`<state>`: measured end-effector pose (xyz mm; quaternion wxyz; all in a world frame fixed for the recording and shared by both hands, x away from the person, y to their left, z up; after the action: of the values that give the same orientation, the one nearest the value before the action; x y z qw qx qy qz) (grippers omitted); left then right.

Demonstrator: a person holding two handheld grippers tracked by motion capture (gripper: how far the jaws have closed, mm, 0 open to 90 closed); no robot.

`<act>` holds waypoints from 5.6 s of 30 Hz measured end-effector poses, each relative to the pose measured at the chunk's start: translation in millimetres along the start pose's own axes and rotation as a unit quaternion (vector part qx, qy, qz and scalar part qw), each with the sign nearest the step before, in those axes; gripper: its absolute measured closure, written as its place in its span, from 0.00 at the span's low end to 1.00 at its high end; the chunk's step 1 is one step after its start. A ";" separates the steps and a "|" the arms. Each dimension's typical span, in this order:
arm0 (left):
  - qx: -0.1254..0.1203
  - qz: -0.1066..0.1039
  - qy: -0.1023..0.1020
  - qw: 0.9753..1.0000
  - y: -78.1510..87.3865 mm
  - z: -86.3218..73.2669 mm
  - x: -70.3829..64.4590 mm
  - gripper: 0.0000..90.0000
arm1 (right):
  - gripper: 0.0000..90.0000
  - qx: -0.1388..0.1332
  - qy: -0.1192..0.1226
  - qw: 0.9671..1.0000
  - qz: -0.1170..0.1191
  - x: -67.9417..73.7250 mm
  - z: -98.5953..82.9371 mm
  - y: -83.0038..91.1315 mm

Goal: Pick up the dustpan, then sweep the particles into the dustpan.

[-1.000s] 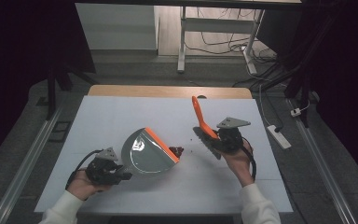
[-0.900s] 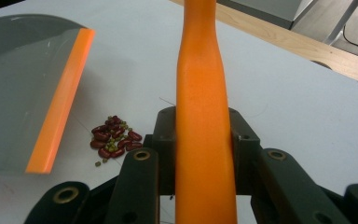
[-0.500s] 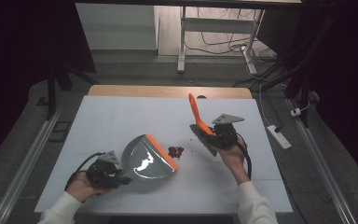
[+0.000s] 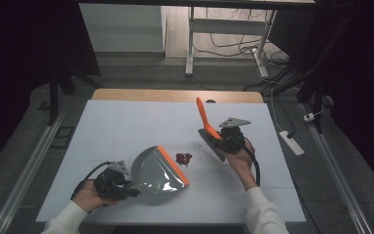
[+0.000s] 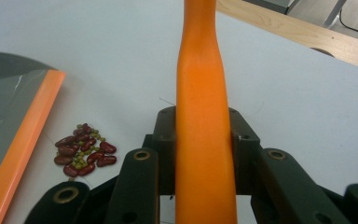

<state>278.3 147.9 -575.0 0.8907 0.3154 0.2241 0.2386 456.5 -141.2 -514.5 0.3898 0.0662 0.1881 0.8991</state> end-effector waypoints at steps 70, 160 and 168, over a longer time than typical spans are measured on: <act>0.004 -0.029 0.035 0.999 -9.9 -1.4 0.2 0.69 | 0.78 0.032 0.001 0.999 -0.007 -12.1 -15.5 -34.3; 0.008 -0.031 0.040 0.999 -13.4 -4.5 1.8 0.69 | 0.78 0.051 0.050 0.985 0.159 120.7 -10.8 -52.6; 0.008 -0.030 0.040 0.999 -13.3 -4.6 2.1 0.69 | 0.78 0.020 0.051 0.981 0.184 134.0 6.1 -41.0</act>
<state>281.1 142.0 -587.6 0.8852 0.3058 0.2707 0.2226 393.7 -16.5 -528.6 0.2060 0.0621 0.2103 0.9537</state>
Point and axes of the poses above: each handheld gripper's, and its own axes: y roughly backward along the jaws, z roughly out of its top, x roughly to its left, the point moved 8 cm from there along -y, roughly forward along the jaws, and after that the axes turned 14 degrees about -x, right-handed, at the moved point
